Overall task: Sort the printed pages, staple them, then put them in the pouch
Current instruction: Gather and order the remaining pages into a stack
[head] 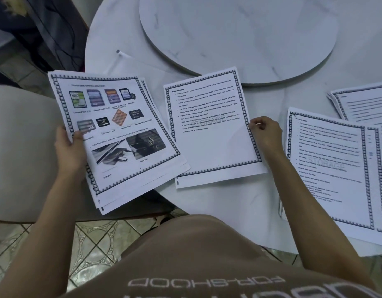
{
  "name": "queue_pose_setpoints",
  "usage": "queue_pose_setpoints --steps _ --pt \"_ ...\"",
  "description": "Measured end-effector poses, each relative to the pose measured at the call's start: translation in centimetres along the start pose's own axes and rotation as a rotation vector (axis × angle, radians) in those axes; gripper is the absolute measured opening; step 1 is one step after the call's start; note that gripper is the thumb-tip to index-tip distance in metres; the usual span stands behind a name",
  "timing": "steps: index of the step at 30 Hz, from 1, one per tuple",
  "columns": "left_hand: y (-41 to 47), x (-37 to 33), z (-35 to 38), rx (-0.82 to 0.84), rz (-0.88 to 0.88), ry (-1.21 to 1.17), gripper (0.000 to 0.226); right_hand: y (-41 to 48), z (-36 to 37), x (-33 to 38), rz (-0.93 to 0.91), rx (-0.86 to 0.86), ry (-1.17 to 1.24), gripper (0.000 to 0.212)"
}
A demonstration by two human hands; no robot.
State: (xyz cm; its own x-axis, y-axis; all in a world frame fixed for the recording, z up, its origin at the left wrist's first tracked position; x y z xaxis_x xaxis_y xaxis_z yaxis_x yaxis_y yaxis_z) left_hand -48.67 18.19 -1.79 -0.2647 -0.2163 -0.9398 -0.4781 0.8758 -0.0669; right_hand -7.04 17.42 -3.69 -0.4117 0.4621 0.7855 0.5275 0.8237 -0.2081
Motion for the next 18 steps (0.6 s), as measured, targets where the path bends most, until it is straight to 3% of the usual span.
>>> queue_pose_setpoints --steps 4,7,18 --pt "-0.1 0.5 0.7 0.032 -0.012 -0.024 0.011 0.0 -1.6 -0.9 0.049 -0.045 0.040 0.018" --pt "-0.2 0.5 1.5 0.050 -0.016 -0.038 0.024 0.0 -2.9 -1.8 0.072 -0.078 0.076 0.019" --pt "-1.1 -0.5 4.5 0.149 -0.019 -0.035 0.031 1.5 -10.7 -5.0 0.173 -0.269 0.246 0.021"
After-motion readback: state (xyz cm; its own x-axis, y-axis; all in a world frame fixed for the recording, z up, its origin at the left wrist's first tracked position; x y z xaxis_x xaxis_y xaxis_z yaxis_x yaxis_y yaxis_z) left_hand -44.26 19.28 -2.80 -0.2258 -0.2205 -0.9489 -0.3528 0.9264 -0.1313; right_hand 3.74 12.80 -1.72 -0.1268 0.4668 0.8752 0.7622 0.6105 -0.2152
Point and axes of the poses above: each hand's wrist, its own y-axis towards the middle knuckle, its own z-axis out of the palm, x = y × z, the point moved 2 cm from there along y, towards the middle knuckle, and after that the axes turned 3 degrees about z, right-handed, at the moved point
